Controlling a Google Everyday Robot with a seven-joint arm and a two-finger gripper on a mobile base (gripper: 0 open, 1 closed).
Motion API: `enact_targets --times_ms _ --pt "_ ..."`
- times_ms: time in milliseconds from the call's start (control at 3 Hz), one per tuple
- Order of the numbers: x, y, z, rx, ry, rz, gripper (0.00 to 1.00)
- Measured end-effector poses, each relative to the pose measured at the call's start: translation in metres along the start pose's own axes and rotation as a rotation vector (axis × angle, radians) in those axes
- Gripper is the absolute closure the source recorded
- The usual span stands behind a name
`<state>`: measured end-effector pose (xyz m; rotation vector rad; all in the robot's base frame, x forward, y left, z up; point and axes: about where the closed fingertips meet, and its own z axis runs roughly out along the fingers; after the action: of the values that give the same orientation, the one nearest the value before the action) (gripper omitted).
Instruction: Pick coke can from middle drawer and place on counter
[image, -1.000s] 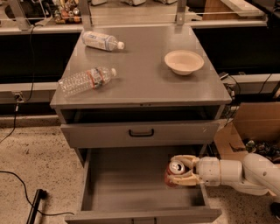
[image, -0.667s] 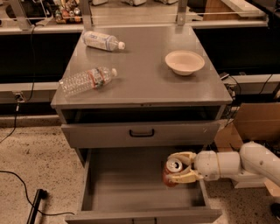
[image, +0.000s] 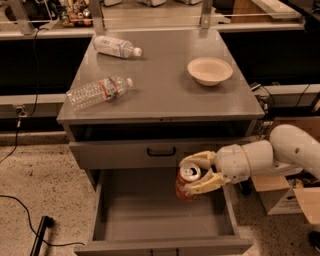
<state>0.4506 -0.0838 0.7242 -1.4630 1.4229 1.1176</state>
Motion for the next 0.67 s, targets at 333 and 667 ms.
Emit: enact_targets --times_ms 333,667 --pt "-0.064 -0.008 0.004 -0.031 -0.016 -0.083 1.00" --pt "-0.123 -0.027 0.008 -0.028 -0.018 -0.143 1.00"
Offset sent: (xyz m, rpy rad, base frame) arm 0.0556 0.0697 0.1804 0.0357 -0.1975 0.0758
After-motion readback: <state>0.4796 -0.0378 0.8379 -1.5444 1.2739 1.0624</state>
